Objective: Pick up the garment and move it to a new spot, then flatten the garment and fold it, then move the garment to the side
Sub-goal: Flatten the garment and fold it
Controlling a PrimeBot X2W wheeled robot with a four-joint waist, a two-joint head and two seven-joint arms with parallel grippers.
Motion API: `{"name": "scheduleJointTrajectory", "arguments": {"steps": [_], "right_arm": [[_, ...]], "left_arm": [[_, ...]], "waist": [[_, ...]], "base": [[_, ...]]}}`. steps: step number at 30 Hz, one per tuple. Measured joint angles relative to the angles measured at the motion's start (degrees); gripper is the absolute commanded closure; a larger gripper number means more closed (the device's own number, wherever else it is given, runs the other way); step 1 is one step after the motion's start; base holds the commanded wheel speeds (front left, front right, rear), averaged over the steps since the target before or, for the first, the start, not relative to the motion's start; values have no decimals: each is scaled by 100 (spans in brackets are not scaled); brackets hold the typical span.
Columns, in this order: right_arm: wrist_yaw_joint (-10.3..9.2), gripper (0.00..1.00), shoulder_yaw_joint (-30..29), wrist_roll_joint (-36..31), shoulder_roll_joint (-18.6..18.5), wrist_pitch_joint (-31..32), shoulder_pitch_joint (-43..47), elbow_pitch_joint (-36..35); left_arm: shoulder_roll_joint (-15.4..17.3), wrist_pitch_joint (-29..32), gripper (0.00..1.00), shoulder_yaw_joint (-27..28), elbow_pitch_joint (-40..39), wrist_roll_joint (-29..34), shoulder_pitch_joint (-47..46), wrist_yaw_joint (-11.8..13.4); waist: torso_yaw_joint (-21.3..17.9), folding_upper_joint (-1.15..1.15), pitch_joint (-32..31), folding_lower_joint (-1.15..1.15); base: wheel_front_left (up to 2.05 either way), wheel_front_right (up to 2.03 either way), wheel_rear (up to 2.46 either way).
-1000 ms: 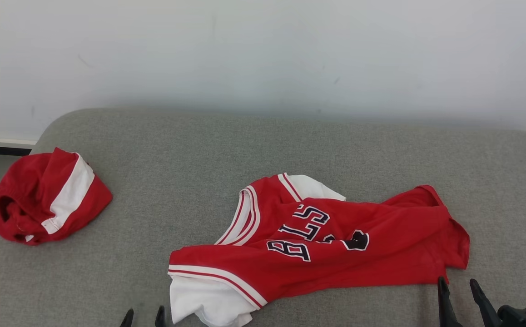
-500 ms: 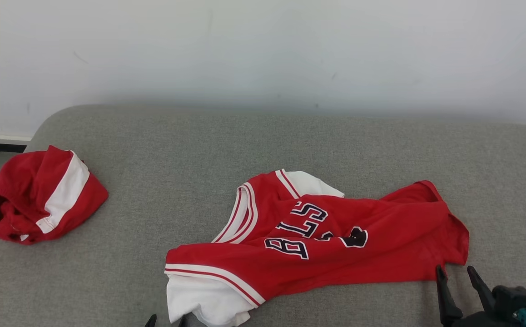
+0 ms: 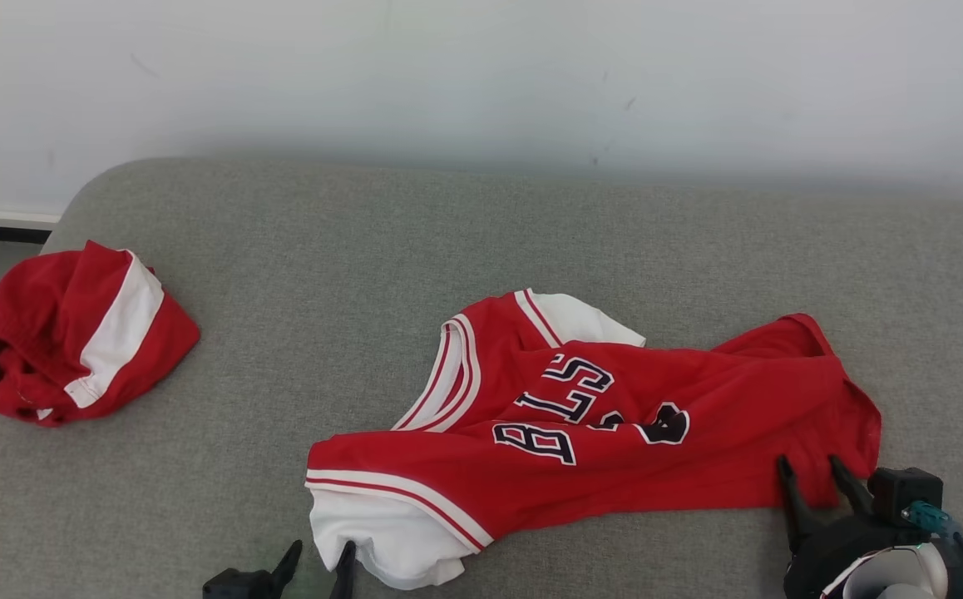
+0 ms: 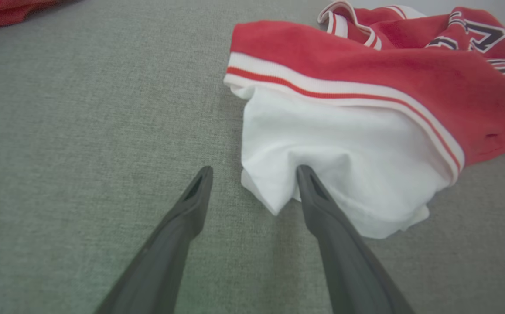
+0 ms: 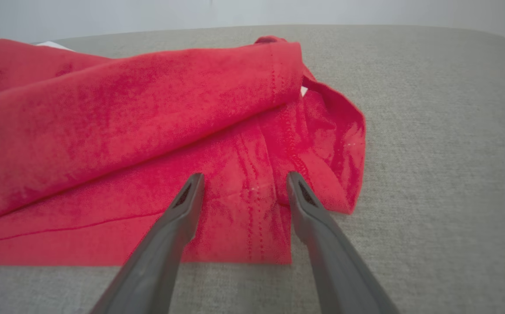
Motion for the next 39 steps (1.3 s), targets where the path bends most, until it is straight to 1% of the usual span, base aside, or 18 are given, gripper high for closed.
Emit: {"name": "scheduleJointTrajectory", "arguments": {"steps": [1,2,6,9,11,14,17,20,22,24,26,28,30,31,32,34,36,39], "right_arm": [[0,100,34,15,0,-22,-57,96],[0,100,66,30,5,-43,-115,191],[0,100,155,74,24,-176,-190,419],[0,100,185,174,22,-281,-107,374],[0,100,196,301,12,-324,148,3],[0,100,146,377,-59,-349,500,-563],[0,100,81,488,-78,-349,842,-1113],[0,100,-46,464,-135,-326,894,-1618],[0,100,-121,461,-165,-154,661,-1984],[0,100,-87,454,-227,127,232,-2286],[0,100,-12,463,-310,399,-311,-2439],[0,100,7,594,-391,660,-960,-2412],[0,100,69,695,-480,915,-1699,-2257],[0,100,69,695,-480,915,-1699,-2257],[0,100,112,737,-489,1034,-2079,-2147],[0,100,165,820,-479,1262,-2892,-1870],[0,100,192,929,-447,1459,-3765,-1546],[0,100,167,909,-411,1664,-5118,-1024]], "left_arm": [[-31,0,82,-9,43,-15,-33,-7],[-53,0,100,-18,80,-23,-58,-34],[-97,0,100,-33,160,-68,-104,-51],[-127,0,100,71,46,-156,-48,-54],[-133,0,100,253,-383,-223,216,-56],[-42,0,100,238,-759,-121,561,-57],[13,0,100,265,-1226,-196,860,-57],[186,0,100,258,-1876,-229,853,-79],[353,66,100,198,-2259,-291,604,-81],[548,296,100,99,-2610,-463,-2,-81],[808,586,100,-32,-2819,-538,-790,-82],[925,922,100,-116,-2850,-928,-1634,-82],[1141,1198,100,-252,-2741,-1011,-2593,-82],[1141,1198,100,-252,-2741,-1011,-2593,-82],[1202,1301,100,-286,-2629,-1190,-3077,-82],[1304,1446,100,-356,-2358,-1348,-4012,-82],[1308,1547,100,-339,-2002,-1634,-4882,-82],[1396,1657,100,-359,-1451,-1792,-6239,-82]], "waist": [[19,0,17,0],[37,0,31,0],[79,0,17,0],[77,0,-72,0],[52,0,-180,0],[11,0,-257,-1],[-52,0,-305,-1],[-130,0,-310,-1],[-181,0,-283,-1],[-221,0,-227,-1],[-261,0,-147,0],[-300,0,-35,-1],[-340,0,109,0],[-340,0,109,0],[-362,0,188,0],[-410,0,364,0],[-459,0,563,1],[-533,1,895,1]], "base": [[0,0,0],[0,0,0],[0,0,0],[0,0,0],[0,0,0],[0,0,0],[0,0,0],[0,0,0],[0,0,0],[0,0,0],[0,0,0],[0,0,0],[0,0,0],[0,0,0],[0,0,0],[0,0,0],[0,0,0],[0,0,0]]}}
